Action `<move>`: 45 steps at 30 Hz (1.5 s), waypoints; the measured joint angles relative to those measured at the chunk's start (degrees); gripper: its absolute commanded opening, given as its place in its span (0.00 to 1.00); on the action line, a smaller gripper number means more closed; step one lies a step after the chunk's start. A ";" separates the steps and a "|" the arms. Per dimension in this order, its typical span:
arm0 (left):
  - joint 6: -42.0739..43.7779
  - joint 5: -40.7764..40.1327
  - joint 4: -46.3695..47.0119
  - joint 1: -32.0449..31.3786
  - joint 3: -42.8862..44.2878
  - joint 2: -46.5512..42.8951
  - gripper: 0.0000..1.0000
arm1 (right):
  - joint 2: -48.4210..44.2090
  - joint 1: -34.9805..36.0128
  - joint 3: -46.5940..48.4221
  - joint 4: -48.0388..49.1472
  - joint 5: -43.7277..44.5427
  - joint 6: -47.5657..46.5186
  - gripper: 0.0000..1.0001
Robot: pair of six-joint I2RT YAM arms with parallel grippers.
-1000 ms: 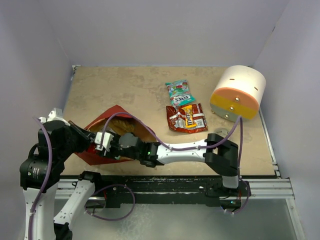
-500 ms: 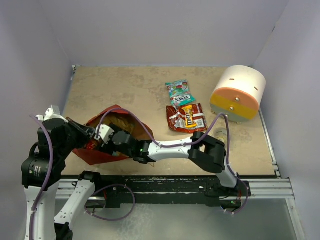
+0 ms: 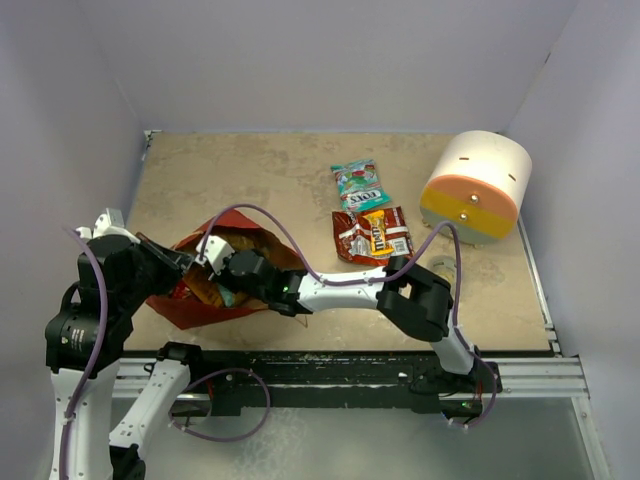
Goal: Take the snacks out of the paper bag
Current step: Take out the snack from the paper bag.
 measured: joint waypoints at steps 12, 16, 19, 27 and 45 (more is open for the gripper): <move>0.59 -0.39 0.00 0.00 0.11 0.96 0.00 | -0.15 -0.72 0.26 -0.26 -1.73 -0.83 0.00; 0.70 -0.04 -0.35 0.00 0.33 1.01 0.00 | -1.73 -1.20 0.09 -1.42 -4.48 -0.68 0.00; 1.07 1.11 -2.01 -0.11 0.37 1.29 0.00 | -4.94 -1.57 -1.81 -1.05 -7.58 -0.15 0.00; 1.64 1.14 -3.10 -0.11 2.12 2.38 0.00 | -15.93 -2.23 -10.67 2.67 -16.92 0.28 0.00; 1.57 -3.06 -5.14 -0.11 6.36 2.45 0.00 | -29.51 -2.19 -14.88 -0.11 -32.20 -5.64 0.00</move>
